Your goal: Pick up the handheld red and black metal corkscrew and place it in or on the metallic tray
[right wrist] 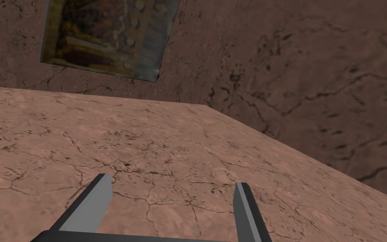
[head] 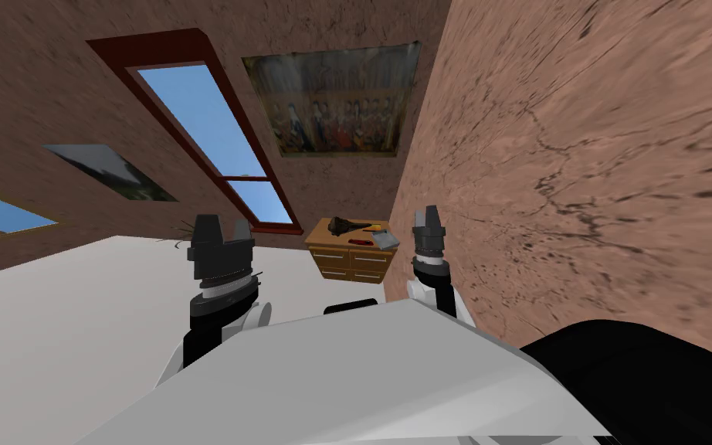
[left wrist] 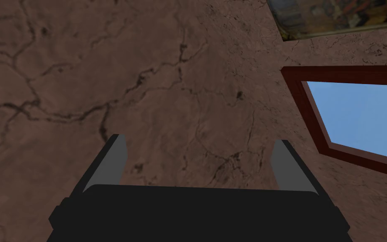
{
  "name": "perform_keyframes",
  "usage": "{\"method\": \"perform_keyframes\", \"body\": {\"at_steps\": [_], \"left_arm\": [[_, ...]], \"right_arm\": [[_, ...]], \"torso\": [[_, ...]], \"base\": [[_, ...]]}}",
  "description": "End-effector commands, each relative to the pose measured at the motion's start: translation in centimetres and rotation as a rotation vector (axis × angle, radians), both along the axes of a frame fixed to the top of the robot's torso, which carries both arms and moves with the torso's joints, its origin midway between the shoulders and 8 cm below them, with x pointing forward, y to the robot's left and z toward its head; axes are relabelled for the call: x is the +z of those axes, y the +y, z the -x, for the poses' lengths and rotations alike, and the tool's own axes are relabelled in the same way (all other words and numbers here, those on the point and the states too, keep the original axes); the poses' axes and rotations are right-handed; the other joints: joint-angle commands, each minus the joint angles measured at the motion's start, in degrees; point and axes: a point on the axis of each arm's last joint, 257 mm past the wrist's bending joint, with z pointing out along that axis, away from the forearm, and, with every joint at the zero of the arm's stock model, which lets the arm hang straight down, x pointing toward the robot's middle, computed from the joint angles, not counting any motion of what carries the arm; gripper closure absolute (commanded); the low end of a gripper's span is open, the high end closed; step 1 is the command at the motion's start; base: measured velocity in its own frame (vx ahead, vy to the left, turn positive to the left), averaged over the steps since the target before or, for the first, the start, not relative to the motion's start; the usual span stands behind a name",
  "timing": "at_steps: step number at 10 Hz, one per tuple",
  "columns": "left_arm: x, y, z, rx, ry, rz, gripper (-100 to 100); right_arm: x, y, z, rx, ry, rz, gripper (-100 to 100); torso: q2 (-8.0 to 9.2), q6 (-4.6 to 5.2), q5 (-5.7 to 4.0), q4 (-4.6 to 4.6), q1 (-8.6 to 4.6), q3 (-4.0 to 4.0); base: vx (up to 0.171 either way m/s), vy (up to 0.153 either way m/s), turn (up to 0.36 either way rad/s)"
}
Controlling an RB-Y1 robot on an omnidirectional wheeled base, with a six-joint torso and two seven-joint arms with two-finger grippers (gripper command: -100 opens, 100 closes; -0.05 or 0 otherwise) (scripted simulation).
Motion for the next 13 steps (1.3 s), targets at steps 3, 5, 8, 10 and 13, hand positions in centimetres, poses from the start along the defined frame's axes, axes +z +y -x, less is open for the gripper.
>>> {"method": "perform_keyframes", "body": {"at_steps": [3,5,8,10,13], "left_arm": [[0.0,0.0,0.0,0.000,0.000,0.000,0],[0.0,0.0,0.0,0.000,0.000,0.000,0],[0.0,0.0,0.0,0.000,0.000,0.000,0],[0.0,0.0,0.0,0.000,0.000,0.000,0],[0.0,0.0,0.0,0.000,0.000,0.000,0]], "right_arm": [[-1.6,2.5,-1.8,0.064,0.058,0.102,-100],[-3.1,4.0,-3.1,0.099,0.103,0.163,-100],[-4.3,5.0,-3.8,0.127,0.134,0.223,-100],[-6.7,6.6,-5.2,0.161,0.193,0.304,-100],[-8.5,7.5,-5.8,0.191,0.232,0.387,-100]], "torso": [[0.06,-0.02,0.08,0.01,0.40,0.03],[0.11,-0.01,0.14,0.02,0.59,0.06],[0.08,-0.01,0.09,0.02,0.39,0.05],[0.04,-0.02,0.09,0.01,0.40,0.02],[0.00,-0.01,0.10,0.00,0.43,0.00]], "base": [[-0.021,0.112,0.100],[-0.027,0.158,0.103],[-0.012,0.097,0.067],[-0.008,0.142,0.150],[0.008,0.109,0.074]]}}
